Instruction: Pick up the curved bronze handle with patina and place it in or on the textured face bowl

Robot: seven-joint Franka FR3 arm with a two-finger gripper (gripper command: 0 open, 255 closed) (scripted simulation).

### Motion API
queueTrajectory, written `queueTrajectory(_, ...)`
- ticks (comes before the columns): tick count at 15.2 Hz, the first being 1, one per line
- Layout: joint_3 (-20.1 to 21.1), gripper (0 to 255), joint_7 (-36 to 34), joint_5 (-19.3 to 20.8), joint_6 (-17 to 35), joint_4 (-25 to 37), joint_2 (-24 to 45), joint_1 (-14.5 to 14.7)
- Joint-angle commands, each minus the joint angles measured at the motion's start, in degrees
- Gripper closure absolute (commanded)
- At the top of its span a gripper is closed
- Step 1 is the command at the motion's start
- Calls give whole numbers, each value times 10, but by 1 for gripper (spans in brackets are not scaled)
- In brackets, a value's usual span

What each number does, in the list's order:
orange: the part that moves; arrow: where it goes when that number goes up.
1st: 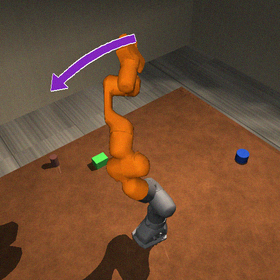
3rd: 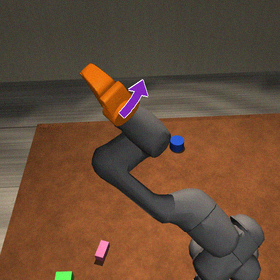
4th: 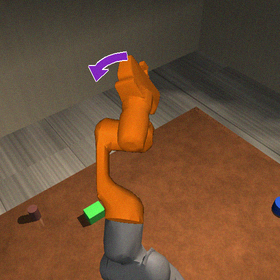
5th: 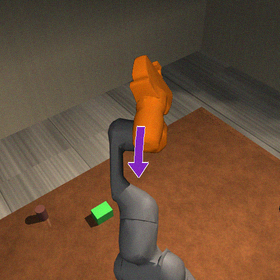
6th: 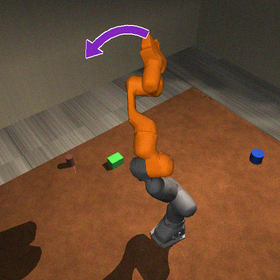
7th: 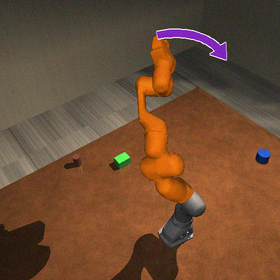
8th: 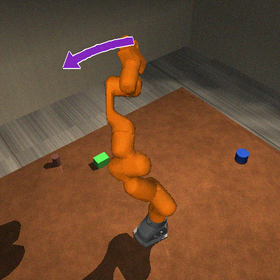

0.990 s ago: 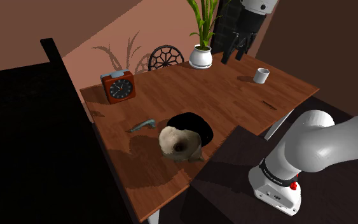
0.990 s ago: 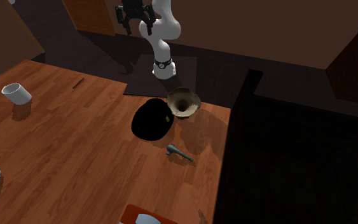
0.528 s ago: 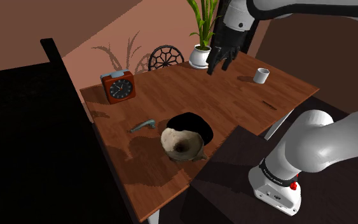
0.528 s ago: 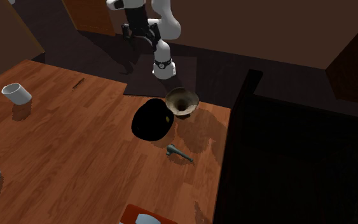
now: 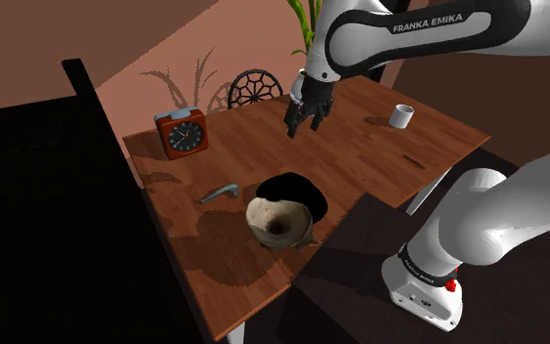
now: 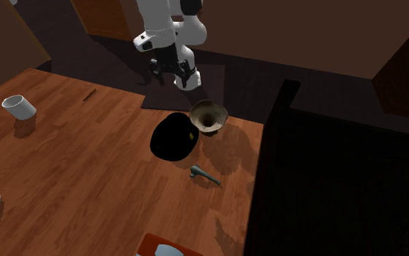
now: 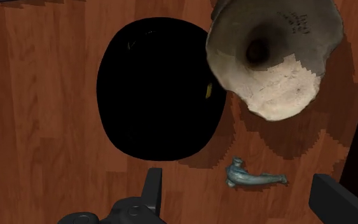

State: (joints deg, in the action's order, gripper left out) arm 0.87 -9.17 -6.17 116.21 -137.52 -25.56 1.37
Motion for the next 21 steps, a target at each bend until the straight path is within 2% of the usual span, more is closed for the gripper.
queueTrajectory(1,6,0,-6,-4,35,0,37,3)
queueTrajectory(11,32,0,-40,-15,177,50,241,20)
queueTrajectory(21,42,0,-77,-8,262,172,462,42)
